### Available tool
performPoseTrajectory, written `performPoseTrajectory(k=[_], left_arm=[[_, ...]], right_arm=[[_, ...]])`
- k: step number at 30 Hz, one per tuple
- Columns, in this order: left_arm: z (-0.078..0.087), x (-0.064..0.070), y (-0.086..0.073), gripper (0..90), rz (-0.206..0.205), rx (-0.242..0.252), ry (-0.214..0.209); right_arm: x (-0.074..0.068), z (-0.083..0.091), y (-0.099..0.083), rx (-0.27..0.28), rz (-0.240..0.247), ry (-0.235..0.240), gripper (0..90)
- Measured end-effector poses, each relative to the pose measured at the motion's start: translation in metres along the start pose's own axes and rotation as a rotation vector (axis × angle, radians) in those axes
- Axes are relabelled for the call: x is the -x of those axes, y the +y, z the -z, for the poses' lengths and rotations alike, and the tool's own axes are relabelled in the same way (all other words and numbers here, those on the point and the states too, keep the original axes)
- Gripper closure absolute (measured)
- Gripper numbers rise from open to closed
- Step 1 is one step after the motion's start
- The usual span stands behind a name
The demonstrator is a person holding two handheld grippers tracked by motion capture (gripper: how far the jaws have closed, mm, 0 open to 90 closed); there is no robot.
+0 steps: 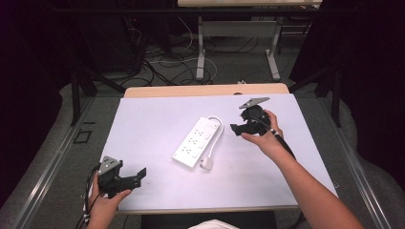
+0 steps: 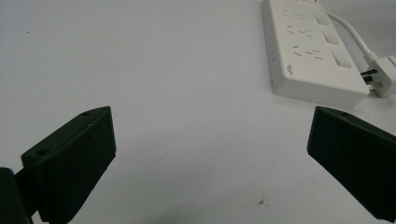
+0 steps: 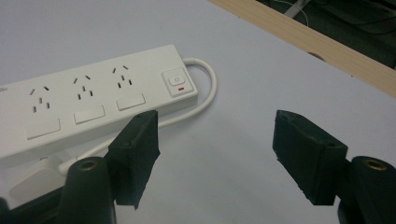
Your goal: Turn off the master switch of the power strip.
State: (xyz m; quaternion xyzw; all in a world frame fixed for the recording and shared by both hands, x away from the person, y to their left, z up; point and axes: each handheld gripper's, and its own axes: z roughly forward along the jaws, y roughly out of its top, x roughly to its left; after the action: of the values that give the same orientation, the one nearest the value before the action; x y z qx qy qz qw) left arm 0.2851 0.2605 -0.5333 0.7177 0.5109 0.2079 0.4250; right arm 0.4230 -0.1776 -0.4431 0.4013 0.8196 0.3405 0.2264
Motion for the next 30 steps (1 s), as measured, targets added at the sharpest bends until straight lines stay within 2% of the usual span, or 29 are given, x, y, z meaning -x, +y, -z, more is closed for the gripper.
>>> performPoseTrajectory(k=[10, 16, 19, 24, 30], left_arm=[[0.0, 0.0, 0.0, 1.6, 0.003, 0.001, -0.001], [0.0, -0.001, 0.0, 1.6, 0.002, -0.002, -0.003], [0.0, -0.001, 0.0, 1.6, 0.004, 0.0, -0.003], [-0.001, -0.001, 0.0, 1.7, 0.004, -0.002, -0.005], [0.0, -0.001, -0.001, 1.7, 0.005, -0.004, -0.008]], right_arm=[[-0.003, -0.006, 0.018, 0.01, 0.018, 0.004, 34.6], [-0.004, -0.013, 0.026, 0.008, -0.004, 0.02, 35.2], [-0.005, -0.017, 0.029, -0.003, 0.001, 0.016, 35.4], [-0.008, -0.024, 0.033, 0.003, -0.025, 0.023, 36.5], [-0.01, -0.034, 0.037, -0.022, -0.04, 0.012, 37.7]])
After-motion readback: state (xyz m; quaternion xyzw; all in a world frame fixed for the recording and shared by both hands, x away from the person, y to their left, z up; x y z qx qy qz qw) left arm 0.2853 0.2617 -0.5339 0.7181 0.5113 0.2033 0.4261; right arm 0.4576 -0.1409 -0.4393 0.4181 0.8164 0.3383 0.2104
